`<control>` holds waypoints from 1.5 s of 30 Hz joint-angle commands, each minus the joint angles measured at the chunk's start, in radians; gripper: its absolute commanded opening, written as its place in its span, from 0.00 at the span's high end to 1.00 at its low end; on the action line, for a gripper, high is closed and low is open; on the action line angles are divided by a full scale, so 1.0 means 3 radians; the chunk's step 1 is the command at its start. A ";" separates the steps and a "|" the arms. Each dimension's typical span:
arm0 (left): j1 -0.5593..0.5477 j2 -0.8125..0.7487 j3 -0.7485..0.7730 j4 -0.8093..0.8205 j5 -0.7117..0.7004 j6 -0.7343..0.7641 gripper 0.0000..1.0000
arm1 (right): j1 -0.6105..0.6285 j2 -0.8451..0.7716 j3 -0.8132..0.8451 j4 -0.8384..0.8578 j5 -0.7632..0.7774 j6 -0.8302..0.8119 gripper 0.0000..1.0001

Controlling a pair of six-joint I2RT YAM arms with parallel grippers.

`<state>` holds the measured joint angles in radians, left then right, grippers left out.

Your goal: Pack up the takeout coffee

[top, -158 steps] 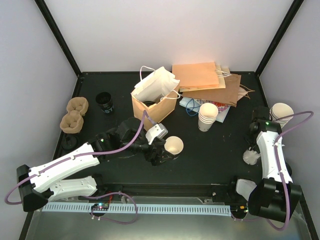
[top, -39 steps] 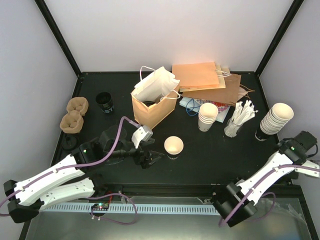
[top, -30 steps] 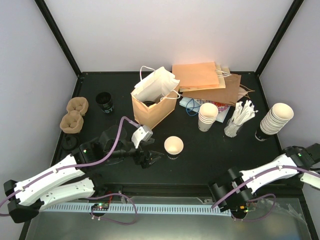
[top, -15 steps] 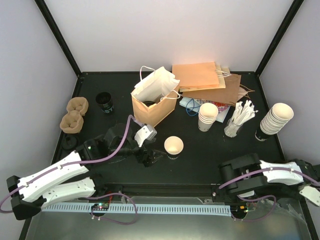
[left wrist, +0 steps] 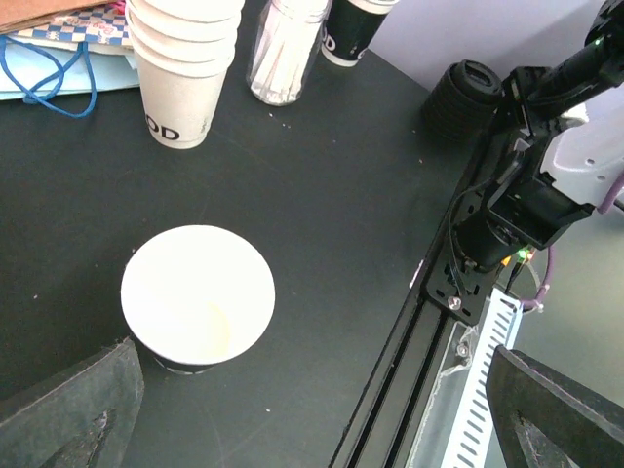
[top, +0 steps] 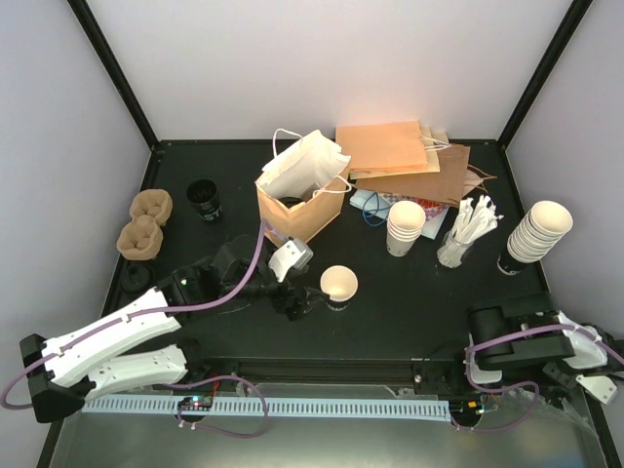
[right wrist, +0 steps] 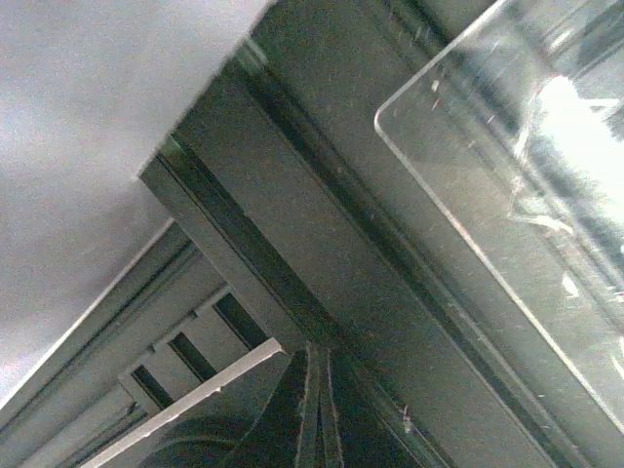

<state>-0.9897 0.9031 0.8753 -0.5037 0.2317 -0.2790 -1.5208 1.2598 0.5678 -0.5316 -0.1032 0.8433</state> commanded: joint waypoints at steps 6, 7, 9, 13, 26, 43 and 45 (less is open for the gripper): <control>0.0001 0.0101 0.0193 0.0153 -0.0020 0.0038 0.01 | 0.0008 0.0307 0.0038 0.0216 -0.0400 0.0065 0.99; 0.0006 0.0110 0.0188 0.0160 -0.0021 0.0038 0.01 | 0.0020 0.0297 0.0028 0.0230 -0.0391 0.0071 0.99; 0.0005 0.0123 0.0187 0.0161 -0.0020 0.0030 0.01 | 0.0055 0.0280 0.0011 0.0271 -0.0403 0.0073 0.99; 0.0006 0.0124 0.0177 0.0173 -0.0027 0.0026 0.01 | 0.0254 0.0376 0.0092 0.0287 -0.0402 0.0054 0.99; 0.0006 0.0152 0.0156 0.0181 -0.0041 0.0034 0.01 | 0.0899 0.0941 0.0439 0.0443 -0.0647 -0.0094 0.99; 0.0006 0.0138 0.0120 0.0194 -0.0035 0.0041 0.01 | 0.1245 0.0609 0.0675 0.0370 -0.0366 -0.0238 0.99; 0.0006 0.0130 0.0111 0.0196 -0.0037 0.0045 0.01 | 0.1271 0.0704 0.0780 0.0316 -0.0433 -0.0301 0.99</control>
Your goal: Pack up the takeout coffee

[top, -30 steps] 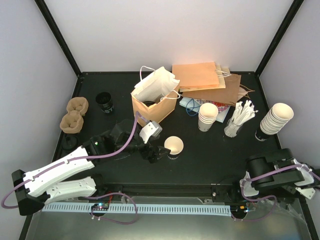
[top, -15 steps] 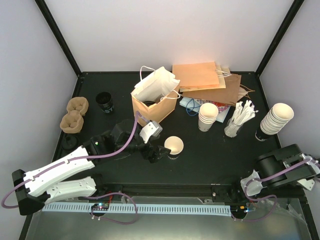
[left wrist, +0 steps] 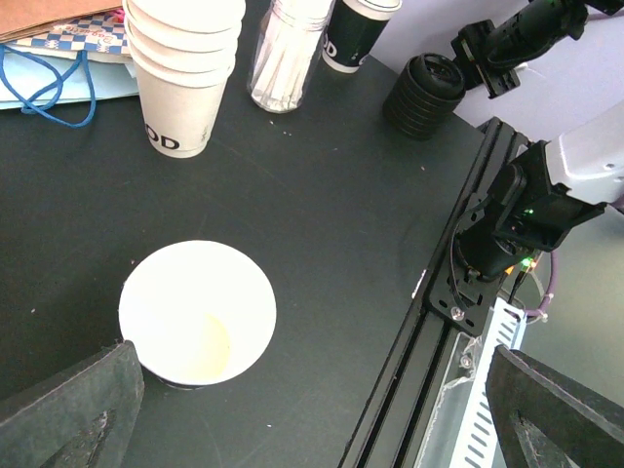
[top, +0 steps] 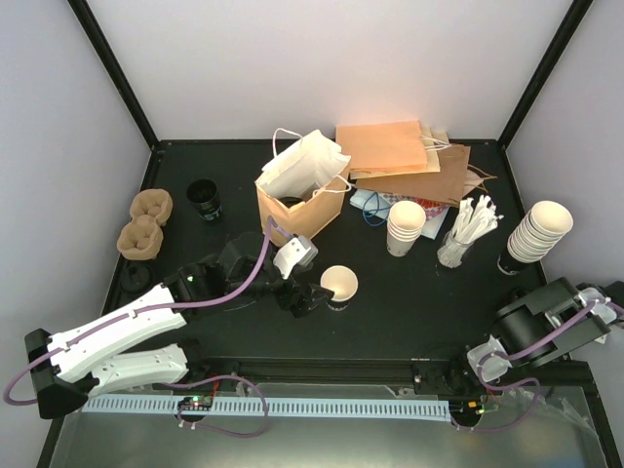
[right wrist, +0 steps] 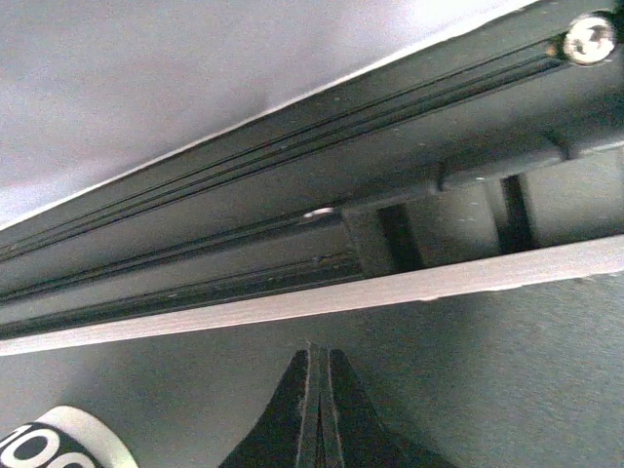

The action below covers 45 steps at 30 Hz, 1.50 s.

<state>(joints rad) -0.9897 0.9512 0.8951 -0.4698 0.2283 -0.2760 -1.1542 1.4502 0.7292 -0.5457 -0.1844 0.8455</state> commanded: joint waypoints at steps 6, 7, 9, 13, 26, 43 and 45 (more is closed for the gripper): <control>0.0006 -0.0011 0.0046 0.0109 -0.0019 0.0030 0.01 | 0.0209 0.0322 0.0344 0.0379 -0.0390 -0.0460 0.99; 0.0006 -0.0011 0.0042 0.0116 -0.0017 0.0031 0.01 | 0.0233 0.0351 0.0339 0.0401 -0.0435 -0.0469 0.99; 0.0006 -0.0016 0.0040 0.0114 -0.0017 0.0034 0.01 | 0.0290 0.0394 0.0322 0.0399 -0.0473 -0.0476 0.99; 0.0007 -0.0028 0.0036 0.0095 -0.0025 0.0043 0.01 | 0.0393 0.0296 0.0172 0.0370 -0.0423 -0.0448 0.99; 0.0006 -0.0152 -0.0055 0.0150 0.0027 -0.0016 0.01 | 0.0913 -0.0222 -0.0543 0.0565 -0.0422 -0.0099 0.99; 0.0009 -0.0438 -0.0249 0.0236 -0.0067 -0.0108 0.01 | 0.1608 -0.1362 -0.0862 -0.0057 -0.0030 0.0382 0.99; 0.0010 -0.0454 -0.0239 0.0199 -0.0106 -0.0094 0.01 | 0.1706 -0.1395 -0.0885 -0.0091 -0.0078 0.0405 0.99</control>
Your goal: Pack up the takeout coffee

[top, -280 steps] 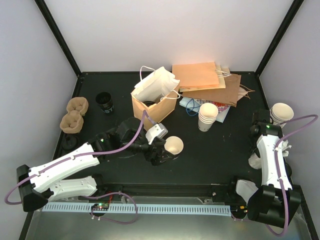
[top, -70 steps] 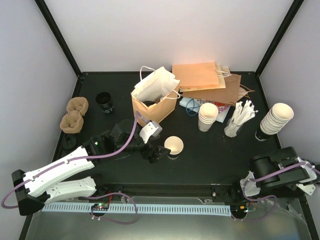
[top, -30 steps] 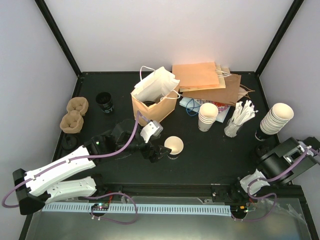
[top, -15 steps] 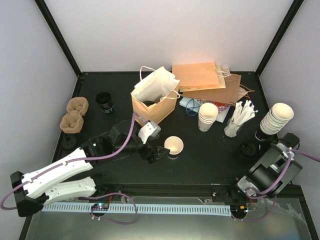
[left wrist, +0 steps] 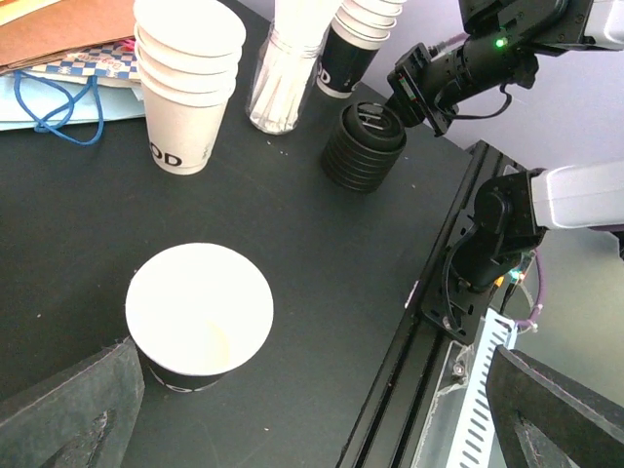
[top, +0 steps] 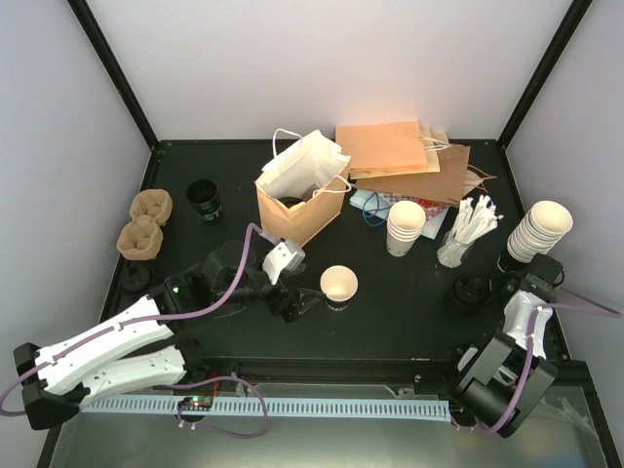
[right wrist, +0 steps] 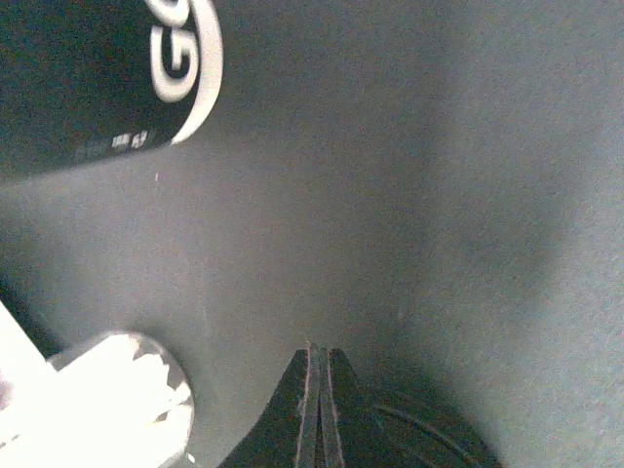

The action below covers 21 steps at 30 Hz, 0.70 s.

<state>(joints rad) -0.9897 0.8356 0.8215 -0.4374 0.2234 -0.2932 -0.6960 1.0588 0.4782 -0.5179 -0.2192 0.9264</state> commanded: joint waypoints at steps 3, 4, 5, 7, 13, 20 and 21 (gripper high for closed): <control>0.0011 -0.0092 0.0012 0.0062 -0.0137 -0.0020 0.01 | 0.0249 -0.0075 0.0009 -0.0286 0.0025 0.0065 0.99; 0.0011 -0.0095 0.0012 0.0059 -0.0147 -0.0012 0.01 | 0.0250 -0.0069 0.0089 -0.0403 0.0105 0.0025 0.99; 0.0010 -0.0100 0.0017 0.0057 -0.0153 -0.0013 0.01 | 0.0253 -0.0072 0.0189 -0.0524 0.0243 -0.0020 0.99; 0.0008 -0.0112 0.0009 0.0043 -0.0157 -0.0013 0.01 | 0.0250 -0.0093 0.0410 -0.0738 0.0463 -0.0108 0.99; 0.0011 -0.0210 -0.0045 -0.0001 -0.0250 -0.0007 0.01 | 0.0259 -0.0356 0.0894 -0.1331 0.0860 -0.0455 0.96; 0.0013 -0.0193 -0.0116 0.0073 -0.0290 -0.0004 0.01 | 0.0958 -0.0622 0.1334 -0.1697 0.0938 -0.0743 0.77; 0.0011 -0.0181 -0.0113 0.0084 -0.0286 -0.0001 0.01 | 0.1153 -0.0592 0.1371 -0.1783 0.0998 -0.0689 0.76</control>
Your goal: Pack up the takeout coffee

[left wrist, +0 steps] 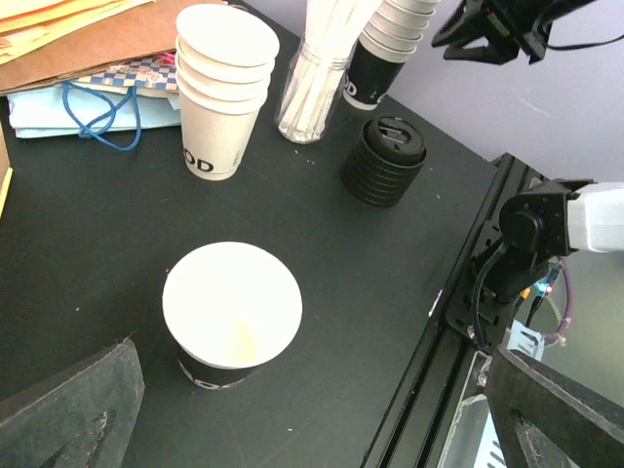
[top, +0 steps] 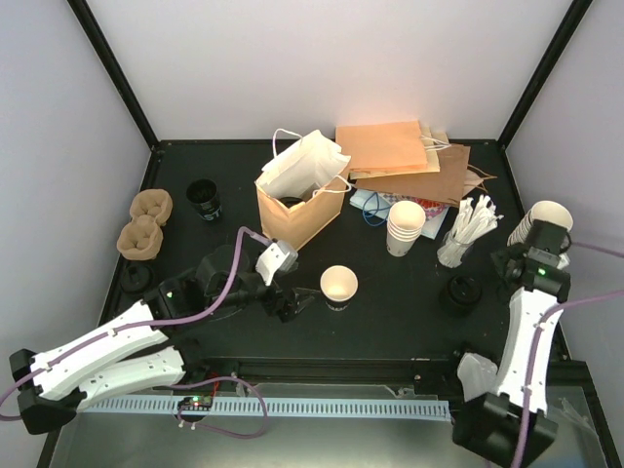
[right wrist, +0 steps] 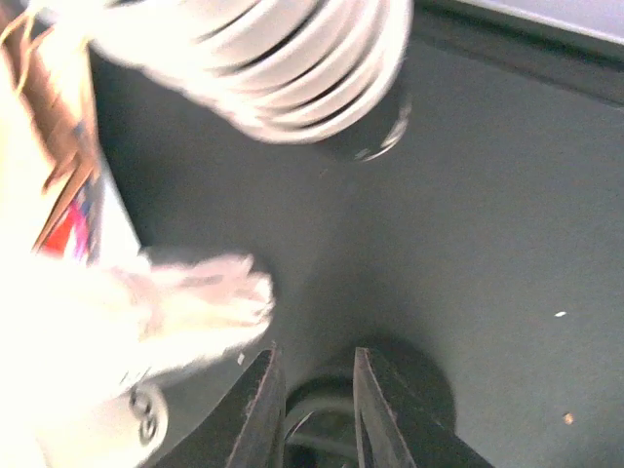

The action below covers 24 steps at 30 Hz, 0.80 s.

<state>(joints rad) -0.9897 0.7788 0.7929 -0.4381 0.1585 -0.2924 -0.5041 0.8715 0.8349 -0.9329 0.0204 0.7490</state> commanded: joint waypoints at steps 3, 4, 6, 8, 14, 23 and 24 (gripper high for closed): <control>0.0011 0.0019 -0.0014 0.0114 -0.0054 -0.0002 0.01 | 0.0982 0.0105 0.0159 -0.0555 0.0165 0.0053 0.70; 0.0011 0.0010 -0.0018 0.0121 -0.0059 -0.0006 0.01 | 0.1055 0.0140 0.0136 -0.0590 0.0069 0.0067 0.70; 0.0011 -0.0014 -0.0041 0.0134 -0.0073 -0.0013 0.01 | 0.1205 0.0180 0.0120 -0.0724 0.0033 0.0142 0.70; 0.0011 -0.0056 -0.0083 0.0145 -0.0086 -0.0035 0.01 | 0.1299 0.0122 0.0077 -0.0758 0.0086 0.0190 0.70; 0.0011 -0.0208 -0.0261 0.0253 -0.0140 -0.0096 0.01 | 0.1340 0.0141 -0.0140 -0.0602 0.0026 0.0263 0.57; 0.0011 -0.0246 -0.0295 0.0226 -0.0163 -0.0091 0.01 | 0.1478 0.0427 0.0001 -0.0396 0.0120 0.0369 0.59; 0.0011 -0.0253 -0.0296 0.0228 -0.0165 -0.0093 0.01 | 0.1492 0.0461 0.0016 -0.0375 0.0137 0.0378 0.59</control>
<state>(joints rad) -0.9897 0.7193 0.7025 -0.3954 0.1303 -0.3103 -0.0742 0.9878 0.7975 -1.0843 0.0292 0.8398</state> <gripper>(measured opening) 0.988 0.409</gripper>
